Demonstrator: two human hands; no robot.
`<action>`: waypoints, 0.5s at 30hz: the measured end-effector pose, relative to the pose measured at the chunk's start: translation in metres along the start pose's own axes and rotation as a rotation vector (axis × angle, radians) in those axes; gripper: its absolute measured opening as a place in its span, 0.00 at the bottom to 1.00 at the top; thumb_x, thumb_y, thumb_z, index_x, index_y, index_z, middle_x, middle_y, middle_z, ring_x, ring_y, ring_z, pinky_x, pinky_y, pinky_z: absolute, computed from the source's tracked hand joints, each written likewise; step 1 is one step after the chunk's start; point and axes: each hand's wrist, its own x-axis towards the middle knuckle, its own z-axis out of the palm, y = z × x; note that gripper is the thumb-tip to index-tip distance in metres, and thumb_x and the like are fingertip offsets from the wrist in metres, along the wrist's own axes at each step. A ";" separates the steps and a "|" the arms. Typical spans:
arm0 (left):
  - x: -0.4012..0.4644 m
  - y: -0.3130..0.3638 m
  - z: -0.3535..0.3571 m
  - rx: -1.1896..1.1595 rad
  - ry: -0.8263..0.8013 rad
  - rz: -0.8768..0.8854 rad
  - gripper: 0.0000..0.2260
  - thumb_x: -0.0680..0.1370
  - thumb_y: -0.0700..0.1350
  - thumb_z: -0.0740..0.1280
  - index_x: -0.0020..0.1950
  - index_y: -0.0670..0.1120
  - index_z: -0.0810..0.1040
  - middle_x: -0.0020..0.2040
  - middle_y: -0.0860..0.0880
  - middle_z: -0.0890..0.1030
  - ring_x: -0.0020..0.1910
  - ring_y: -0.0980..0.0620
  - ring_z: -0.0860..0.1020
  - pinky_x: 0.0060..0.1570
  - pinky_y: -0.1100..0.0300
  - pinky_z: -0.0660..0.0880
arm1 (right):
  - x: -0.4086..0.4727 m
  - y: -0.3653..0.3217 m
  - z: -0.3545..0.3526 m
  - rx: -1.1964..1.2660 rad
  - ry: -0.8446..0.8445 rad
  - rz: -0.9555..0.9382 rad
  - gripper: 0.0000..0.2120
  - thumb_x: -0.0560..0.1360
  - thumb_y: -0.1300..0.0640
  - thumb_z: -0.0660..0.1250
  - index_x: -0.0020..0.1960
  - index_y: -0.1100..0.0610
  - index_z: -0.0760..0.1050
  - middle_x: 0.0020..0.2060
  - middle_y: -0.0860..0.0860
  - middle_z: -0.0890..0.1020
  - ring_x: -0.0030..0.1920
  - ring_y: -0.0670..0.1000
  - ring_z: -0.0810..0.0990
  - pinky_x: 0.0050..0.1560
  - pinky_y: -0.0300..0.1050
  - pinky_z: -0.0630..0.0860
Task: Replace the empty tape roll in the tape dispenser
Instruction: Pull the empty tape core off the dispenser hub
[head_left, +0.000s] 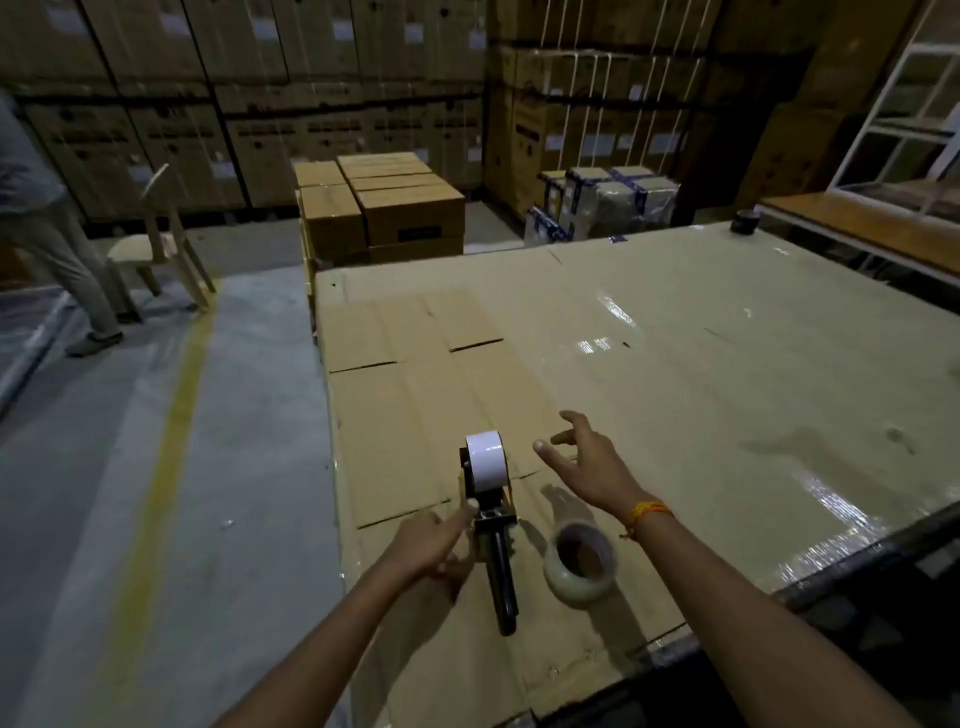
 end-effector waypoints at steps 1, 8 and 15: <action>-0.001 -0.004 0.007 -0.015 -0.092 -0.065 0.35 0.72 0.74 0.66 0.43 0.39 0.84 0.37 0.44 0.87 0.33 0.49 0.85 0.41 0.57 0.81 | 0.000 0.002 0.002 0.046 0.005 0.002 0.39 0.78 0.32 0.66 0.81 0.53 0.62 0.65 0.54 0.84 0.66 0.56 0.81 0.63 0.54 0.79; -0.008 -0.009 0.043 -0.133 -0.307 -0.085 0.23 0.76 0.59 0.75 0.58 0.40 0.84 0.55 0.39 0.86 0.42 0.49 0.84 0.43 0.58 0.81 | -0.004 0.003 0.009 0.129 -0.003 -0.022 0.29 0.83 0.40 0.65 0.78 0.55 0.67 0.61 0.57 0.85 0.63 0.55 0.83 0.57 0.46 0.75; -0.023 -0.009 0.070 -0.926 -0.375 -0.191 0.14 0.83 0.37 0.66 0.69 0.35 0.74 0.52 0.39 0.81 0.49 0.42 0.82 0.57 0.45 0.79 | 0.003 0.003 0.009 0.182 -0.013 -0.030 0.28 0.84 0.42 0.65 0.78 0.55 0.67 0.61 0.56 0.85 0.60 0.52 0.81 0.58 0.46 0.74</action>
